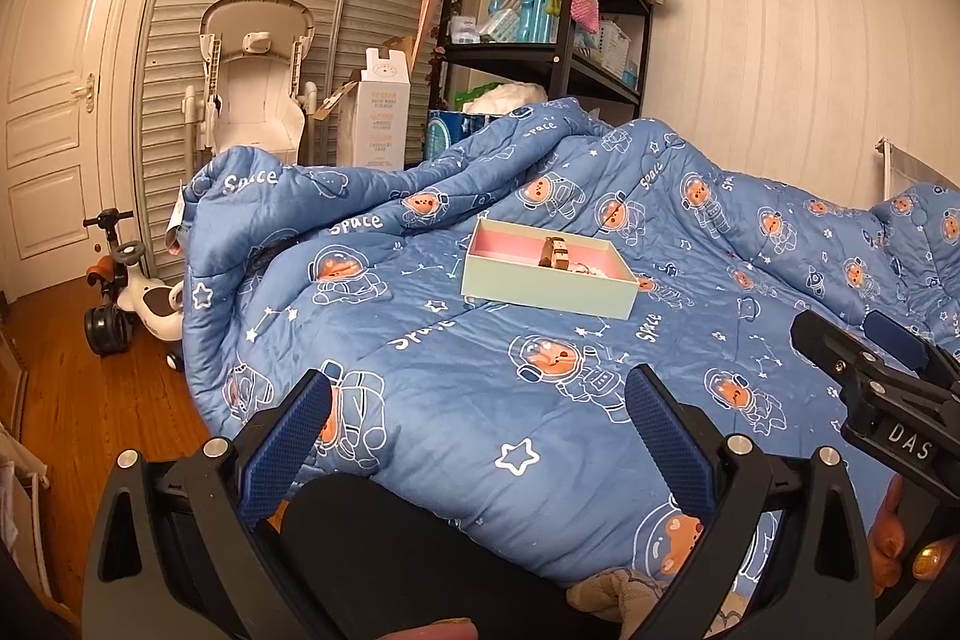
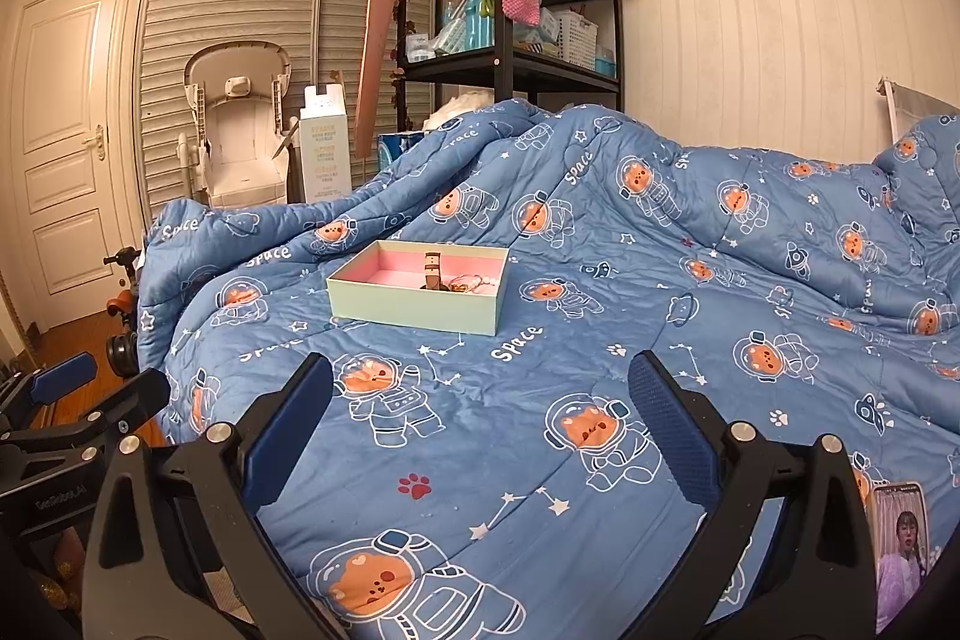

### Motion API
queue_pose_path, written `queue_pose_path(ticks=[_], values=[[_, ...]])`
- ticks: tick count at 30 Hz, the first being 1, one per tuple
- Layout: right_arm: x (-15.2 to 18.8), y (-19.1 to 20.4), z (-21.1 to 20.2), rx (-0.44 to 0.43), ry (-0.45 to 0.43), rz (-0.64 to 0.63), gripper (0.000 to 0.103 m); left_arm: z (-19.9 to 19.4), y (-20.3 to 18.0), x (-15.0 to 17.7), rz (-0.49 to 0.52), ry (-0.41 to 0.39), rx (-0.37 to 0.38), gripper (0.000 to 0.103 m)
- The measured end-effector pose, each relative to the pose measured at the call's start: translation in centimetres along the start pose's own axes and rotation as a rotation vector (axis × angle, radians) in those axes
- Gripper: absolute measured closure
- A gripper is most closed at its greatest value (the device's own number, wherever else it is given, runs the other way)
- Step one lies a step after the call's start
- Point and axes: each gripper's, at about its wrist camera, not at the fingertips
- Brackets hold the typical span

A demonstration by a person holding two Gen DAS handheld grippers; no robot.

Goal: Organize jewelry

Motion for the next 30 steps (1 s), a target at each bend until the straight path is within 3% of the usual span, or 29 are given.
queue_pose_path(ticks=[30], values=[[-0.04,0.11,-0.06,-0.001,0.001,-0.001,0.006,-0.07,0.06,0.11,0.003,0.007,0.000,0.007]])
Point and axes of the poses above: each gripper's, at about its wrist camera, not at the fingertips, and z roughly the way its jaws point, y to its left, x to its underside, and after that the axes turned 12 degrees about x, right-handed
